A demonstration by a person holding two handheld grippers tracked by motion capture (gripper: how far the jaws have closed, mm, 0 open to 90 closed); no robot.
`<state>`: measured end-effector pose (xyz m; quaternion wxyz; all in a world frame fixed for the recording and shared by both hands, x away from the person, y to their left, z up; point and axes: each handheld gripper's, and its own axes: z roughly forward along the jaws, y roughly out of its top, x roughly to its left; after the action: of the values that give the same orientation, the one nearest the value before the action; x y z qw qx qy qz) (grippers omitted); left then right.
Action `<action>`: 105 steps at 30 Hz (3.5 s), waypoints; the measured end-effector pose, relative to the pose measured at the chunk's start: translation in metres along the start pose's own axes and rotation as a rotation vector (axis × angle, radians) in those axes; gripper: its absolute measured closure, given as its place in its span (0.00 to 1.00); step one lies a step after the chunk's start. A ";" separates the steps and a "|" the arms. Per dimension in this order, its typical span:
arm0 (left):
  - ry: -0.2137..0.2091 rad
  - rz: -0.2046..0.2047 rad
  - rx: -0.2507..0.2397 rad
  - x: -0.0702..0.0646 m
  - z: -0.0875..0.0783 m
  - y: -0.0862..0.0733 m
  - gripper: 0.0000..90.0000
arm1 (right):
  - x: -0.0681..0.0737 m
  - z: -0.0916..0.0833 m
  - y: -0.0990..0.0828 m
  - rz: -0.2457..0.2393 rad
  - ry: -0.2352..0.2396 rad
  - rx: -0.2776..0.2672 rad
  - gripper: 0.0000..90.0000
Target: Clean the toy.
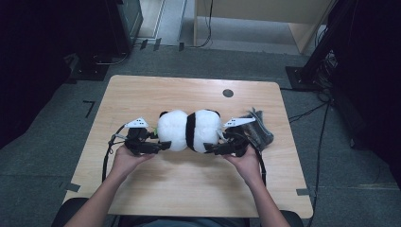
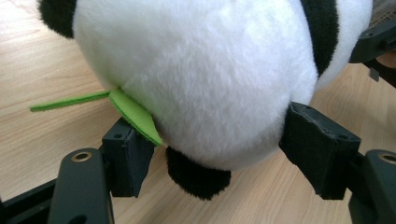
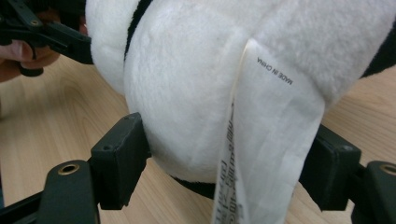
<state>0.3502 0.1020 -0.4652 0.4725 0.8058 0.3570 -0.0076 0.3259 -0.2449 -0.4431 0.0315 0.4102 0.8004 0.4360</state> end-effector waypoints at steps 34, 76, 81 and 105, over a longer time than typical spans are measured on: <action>0.105 0.032 -0.074 0.015 -0.011 0.013 0.30 | -0.027 -0.023 -0.001 -0.057 -0.179 -0.062 0.24; 0.114 0.082 -0.099 0.026 0.016 0.031 0.19 | -0.126 -0.059 -0.031 0.063 -0.464 -0.057 0.31; 0.116 0.097 -0.137 0.026 0.017 0.026 0.21 | -0.132 -0.056 -0.034 0.088 -0.452 -0.056 0.26; 0.100 0.082 -0.142 0.028 0.015 0.023 0.21 | -0.141 -0.032 -0.043 0.092 -0.508 0.082 0.78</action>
<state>0.3887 0.0995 -0.4661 0.5099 0.7835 0.3467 0.0773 0.3791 -0.3755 -0.4982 0.1949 0.5433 0.7644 0.2873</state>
